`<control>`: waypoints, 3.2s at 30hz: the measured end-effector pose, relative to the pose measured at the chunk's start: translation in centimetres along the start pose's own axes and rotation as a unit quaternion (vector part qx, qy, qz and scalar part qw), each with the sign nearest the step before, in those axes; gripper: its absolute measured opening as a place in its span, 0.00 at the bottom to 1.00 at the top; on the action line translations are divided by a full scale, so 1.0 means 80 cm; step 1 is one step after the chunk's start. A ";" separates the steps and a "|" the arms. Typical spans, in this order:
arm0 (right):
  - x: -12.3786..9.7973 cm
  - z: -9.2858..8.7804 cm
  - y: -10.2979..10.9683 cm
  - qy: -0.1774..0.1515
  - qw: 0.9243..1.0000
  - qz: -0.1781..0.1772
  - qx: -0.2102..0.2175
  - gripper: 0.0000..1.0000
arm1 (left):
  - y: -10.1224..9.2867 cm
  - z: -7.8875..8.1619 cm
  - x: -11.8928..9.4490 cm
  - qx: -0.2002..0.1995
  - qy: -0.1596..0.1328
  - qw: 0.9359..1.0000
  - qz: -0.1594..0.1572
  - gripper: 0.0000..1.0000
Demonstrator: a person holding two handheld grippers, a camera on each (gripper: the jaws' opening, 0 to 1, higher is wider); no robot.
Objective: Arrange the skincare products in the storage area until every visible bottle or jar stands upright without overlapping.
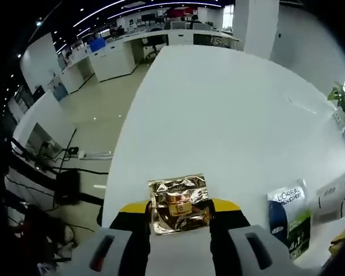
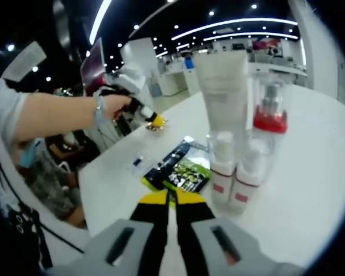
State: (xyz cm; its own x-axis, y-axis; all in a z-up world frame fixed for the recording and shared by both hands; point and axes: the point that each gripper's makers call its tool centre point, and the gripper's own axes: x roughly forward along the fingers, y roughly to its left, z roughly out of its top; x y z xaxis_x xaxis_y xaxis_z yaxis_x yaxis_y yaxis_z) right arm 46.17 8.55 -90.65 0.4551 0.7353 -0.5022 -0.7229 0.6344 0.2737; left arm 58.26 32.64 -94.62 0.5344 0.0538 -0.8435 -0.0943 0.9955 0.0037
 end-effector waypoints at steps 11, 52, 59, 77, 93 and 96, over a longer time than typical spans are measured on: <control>-0.003 0.037 0.014 -0.061 0.996 0.035 0.045 0.07 | -0.037 -0.021 -0.073 0.018 -0.093 0.995 -0.040 0.41; 0.029 0.072 0.075 -0.069 0.978 0.144 0.134 0.00 | -0.174 -0.110 -0.197 0.120 -0.252 0.946 -0.162 0.34; 0.021 0.074 0.064 -0.073 0.976 0.143 0.145 0.00 | -0.166 -0.121 -0.191 0.102 -0.241 0.947 -0.185 0.37; 0.009 0.077 0.071 -0.071 0.966 0.186 0.166 0.00 | -0.168 -0.143 -0.178 -0.031 -0.164 0.918 -0.361 0.18; 0.040 0.083 0.083 -0.034 0.991 0.127 -0.005 0.00 | -0.140 -0.132 -0.170 -0.037 -0.167 0.941 -0.291 0.01; 0.056 0.096 0.086 -0.024 0.992 0.106 -0.068 0.00 | -0.128 -0.120 -0.165 -0.055 -0.166 0.946 -0.274 0.01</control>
State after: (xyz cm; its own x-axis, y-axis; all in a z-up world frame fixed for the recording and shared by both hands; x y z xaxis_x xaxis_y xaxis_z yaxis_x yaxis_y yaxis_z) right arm 47.24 18.02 -84.75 0.3081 0.8609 -0.4048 -0.8667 0.4294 0.2537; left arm 44.12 21.02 -88.70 0.7604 -0.4288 -0.4879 0.1967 0.8679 -0.4562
